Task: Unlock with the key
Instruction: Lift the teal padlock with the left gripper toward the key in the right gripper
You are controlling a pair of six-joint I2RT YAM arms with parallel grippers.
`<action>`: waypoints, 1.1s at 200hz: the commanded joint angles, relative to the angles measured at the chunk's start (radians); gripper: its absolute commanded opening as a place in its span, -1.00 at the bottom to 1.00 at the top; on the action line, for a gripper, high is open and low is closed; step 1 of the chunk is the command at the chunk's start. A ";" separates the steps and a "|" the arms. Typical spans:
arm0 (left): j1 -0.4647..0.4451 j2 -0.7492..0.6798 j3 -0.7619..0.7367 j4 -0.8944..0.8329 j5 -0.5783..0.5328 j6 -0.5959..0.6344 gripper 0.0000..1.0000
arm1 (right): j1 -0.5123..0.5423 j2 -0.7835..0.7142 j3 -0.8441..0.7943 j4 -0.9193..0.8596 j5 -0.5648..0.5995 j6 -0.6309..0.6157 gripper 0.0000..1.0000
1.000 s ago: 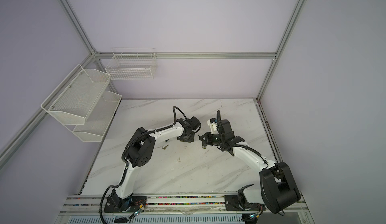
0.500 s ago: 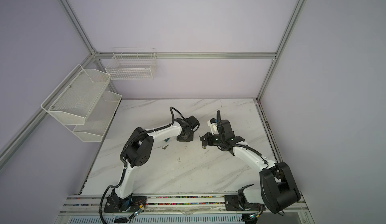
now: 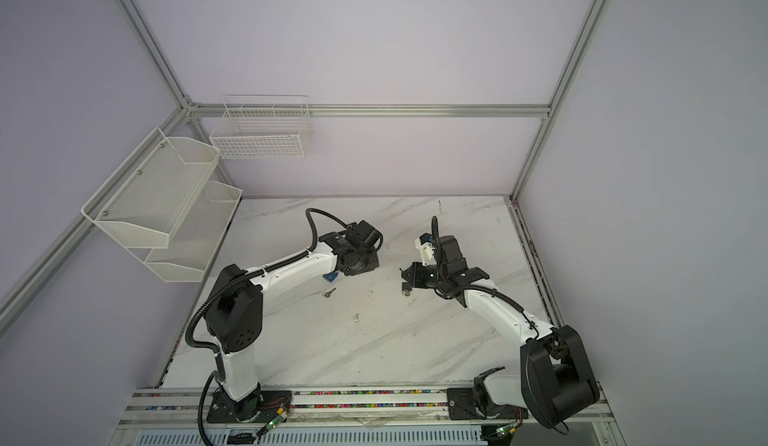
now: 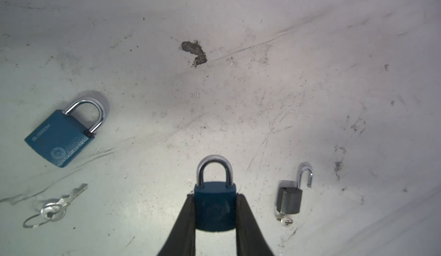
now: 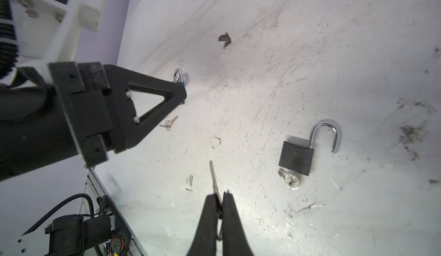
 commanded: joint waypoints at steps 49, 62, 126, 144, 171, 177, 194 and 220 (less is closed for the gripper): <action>-0.003 -0.174 -0.102 0.074 -0.027 -0.201 -0.83 | 0.174 -0.047 -0.093 0.314 0.145 0.226 -1.00; -0.005 -0.198 -0.119 0.088 -0.023 -0.218 -0.84 | 0.203 -0.032 -0.095 0.382 0.165 0.258 -1.00; -0.008 -0.273 -0.153 0.126 -0.010 -0.224 -0.86 | 0.267 0.070 -0.073 0.583 0.202 0.323 -1.00; -0.010 -0.285 -0.163 0.136 -0.007 -0.226 -0.86 | 0.278 0.097 -0.061 0.604 0.208 0.326 -1.00; -0.009 -0.302 -0.174 0.146 -0.011 -0.226 -0.86 | 0.286 0.098 -0.052 0.625 0.233 0.329 -1.00; -0.009 -0.305 -0.176 0.147 -0.013 -0.227 -0.86 | 0.285 0.095 -0.052 0.631 0.239 0.331 -1.00; -0.009 -0.315 -0.183 0.160 -0.005 -0.227 -0.87 | 0.287 0.111 -0.040 0.628 0.244 0.331 -1.00; -0.010 -0.326 -0.190 0.173 0.009 -0.230 -0.86 | 0.289 0.131 -0.029 0.652 0.236 0.339 -1.00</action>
